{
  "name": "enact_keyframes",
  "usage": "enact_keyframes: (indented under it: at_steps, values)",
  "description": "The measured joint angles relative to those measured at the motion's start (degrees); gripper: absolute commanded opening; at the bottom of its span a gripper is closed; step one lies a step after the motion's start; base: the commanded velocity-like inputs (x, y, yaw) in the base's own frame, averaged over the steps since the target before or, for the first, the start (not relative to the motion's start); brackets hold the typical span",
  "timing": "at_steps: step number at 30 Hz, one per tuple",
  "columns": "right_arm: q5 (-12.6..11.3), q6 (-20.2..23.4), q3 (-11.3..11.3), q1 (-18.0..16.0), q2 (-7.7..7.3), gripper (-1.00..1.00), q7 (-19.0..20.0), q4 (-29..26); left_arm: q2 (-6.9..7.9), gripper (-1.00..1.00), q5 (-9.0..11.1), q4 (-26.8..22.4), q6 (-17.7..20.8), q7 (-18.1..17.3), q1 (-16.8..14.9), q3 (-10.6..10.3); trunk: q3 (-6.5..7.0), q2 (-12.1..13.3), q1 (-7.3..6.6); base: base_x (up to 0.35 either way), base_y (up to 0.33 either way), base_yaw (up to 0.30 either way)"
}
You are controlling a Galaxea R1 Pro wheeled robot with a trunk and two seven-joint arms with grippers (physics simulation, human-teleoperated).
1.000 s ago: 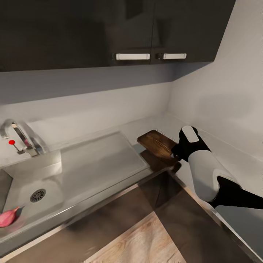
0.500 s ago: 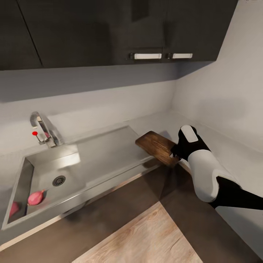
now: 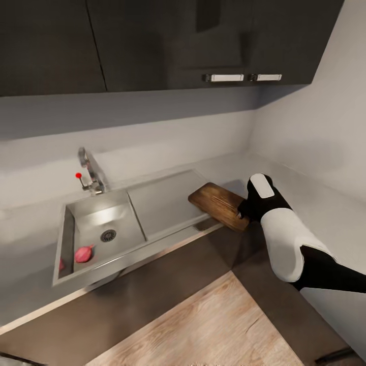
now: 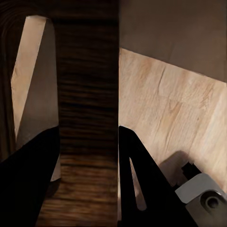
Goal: In the kitchen, take the Vidalia onion out of the sink, dice it on the chopping board with the paring knife, put the diced onion into the bowl on the countertop, then place both the paring knife and the chopping board into the sink.
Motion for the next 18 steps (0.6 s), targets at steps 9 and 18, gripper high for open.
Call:
enact_keyframes:
  at_steps: [9, 18]
  values:
    - [0.03, 0.06, 0.02, 0.0, 0.01, -1.0, -0.04, 0.02, 0.0, 1.0, 0.03, 0.0, 0.0, 0.0, 0.0, 0.0, 0.0, 0.0, 0.0, -0.207, 0.179, 0.268]
    - [0.03, 0.01, 0.01, 0.0, 0.06, -1.0, -0.05, 0.0, 0.0, 1.0, 0.03, 0.0, 0.0, 0.0, 0.0, 0.0, 0.0, 0.0, -0.01, -0.165, 0.144, 0.276]
